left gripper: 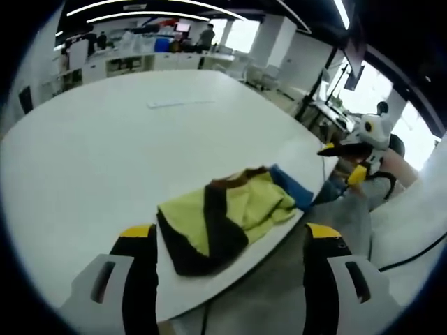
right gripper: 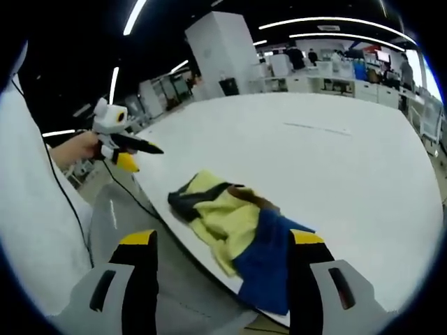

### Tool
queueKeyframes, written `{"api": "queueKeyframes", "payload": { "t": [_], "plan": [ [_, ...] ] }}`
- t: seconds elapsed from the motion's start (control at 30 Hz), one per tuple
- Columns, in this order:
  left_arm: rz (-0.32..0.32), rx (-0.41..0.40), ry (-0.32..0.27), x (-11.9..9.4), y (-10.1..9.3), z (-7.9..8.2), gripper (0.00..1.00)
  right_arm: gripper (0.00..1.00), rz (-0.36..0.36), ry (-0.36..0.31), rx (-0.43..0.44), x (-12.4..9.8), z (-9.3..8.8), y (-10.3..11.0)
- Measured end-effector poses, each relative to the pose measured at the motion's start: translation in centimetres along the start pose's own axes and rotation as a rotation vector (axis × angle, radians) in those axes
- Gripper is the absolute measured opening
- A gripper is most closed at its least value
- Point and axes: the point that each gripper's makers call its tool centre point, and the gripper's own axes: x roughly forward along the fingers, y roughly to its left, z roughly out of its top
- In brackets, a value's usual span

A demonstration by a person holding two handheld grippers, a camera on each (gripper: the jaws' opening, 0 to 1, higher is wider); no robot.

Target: Fold the garment on the visible template until the final outline fits inside the template.

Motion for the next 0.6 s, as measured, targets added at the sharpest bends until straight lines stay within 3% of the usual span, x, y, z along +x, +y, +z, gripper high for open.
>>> {"api": "queueKeyframes", "payload": {
  "t": [0.6],
  "plan": [
    [-0.022,0.003,0.026,1.2,0.3,-0.2,0.79,0.69,-0.009,0.0,0.029,0.6,0.1,-1.0]
  ]
}}
